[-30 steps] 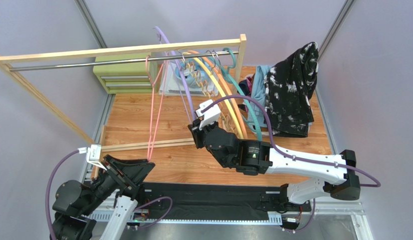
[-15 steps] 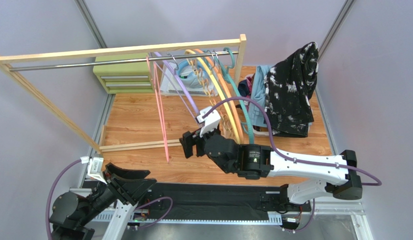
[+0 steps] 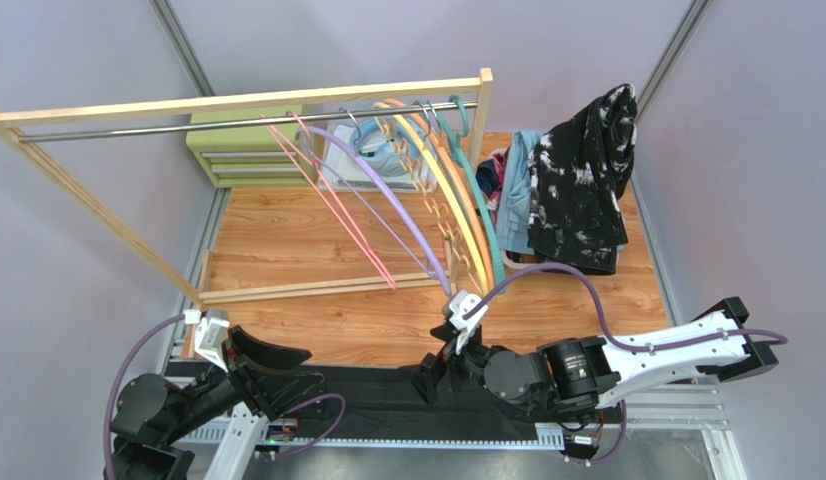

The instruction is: Remove the trousers from the hanger

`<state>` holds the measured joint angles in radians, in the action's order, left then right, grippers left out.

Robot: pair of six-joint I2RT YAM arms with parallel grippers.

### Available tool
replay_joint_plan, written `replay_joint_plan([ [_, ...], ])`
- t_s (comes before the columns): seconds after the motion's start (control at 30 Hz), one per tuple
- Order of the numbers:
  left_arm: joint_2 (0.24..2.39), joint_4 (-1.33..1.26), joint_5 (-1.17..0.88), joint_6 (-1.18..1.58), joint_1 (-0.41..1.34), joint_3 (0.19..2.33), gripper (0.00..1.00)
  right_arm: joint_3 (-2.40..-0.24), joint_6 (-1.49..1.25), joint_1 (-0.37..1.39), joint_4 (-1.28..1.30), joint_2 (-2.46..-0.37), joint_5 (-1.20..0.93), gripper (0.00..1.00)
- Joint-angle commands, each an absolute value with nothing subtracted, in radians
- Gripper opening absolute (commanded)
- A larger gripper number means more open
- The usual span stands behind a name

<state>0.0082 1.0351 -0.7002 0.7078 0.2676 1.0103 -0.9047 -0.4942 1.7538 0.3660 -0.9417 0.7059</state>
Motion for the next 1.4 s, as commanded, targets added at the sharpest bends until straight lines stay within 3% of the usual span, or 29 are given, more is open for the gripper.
replay_joint_plan([
  [0.0, -0.132, 0.937, -0.782, 0.701, 0.267, 0.921, 0.76, -0.721, -0.6, 1.779, 0.264, -0.813, 0.692, 1.0],
  [0.27, -0.13, 0.576, -0.813, 0.824, 0.265, 0.639, 0.76, -0.243, -0.701, 1.779, 0.009, -0.456, 0.804, 1.0],
  [0.47, -0.13, 0.177, -0.819, 0.992, 0.267, 0.357, 0.76, -0.057, -0.707, 1.779, -0.104, -0.229, 0.975, 1.0],
  [0.6, -0.13, -0.183, -0.805, 1.179, 0.267, 0.122, 0.76, 0.061, -0.806, 1.779, -0.034, -0.059, 1.162, 1.0],
  [0.7, -0.129, -0.408, -0.773, 1.275, 0.267, -0.03, 0.76, 0.074, -1.123, 1.778, 0.274, 0.063, 1.305, 1.0],
  [0.87, -0.129, -0.497, -0.781, 1.288, 0.267, -0.115, 0.76, 0.051, -1.36, 1.779, 0.432, -0.124, 1.397, 1.0],
  [1.03, -0.129, -0.476, -0.813, 1.261, 0.268, -0.123, 0.76, 0.008, -1.812, 1.781, 0.656, -0.358, 1.379, 1.0],
  [1.37, -0.129, -0.466, -0.805, 1.259, 0.268, -0.121, 0.76, 0.011, -1.877, 1.881, 0.617, -0.46, 1.348, 1.0],
])
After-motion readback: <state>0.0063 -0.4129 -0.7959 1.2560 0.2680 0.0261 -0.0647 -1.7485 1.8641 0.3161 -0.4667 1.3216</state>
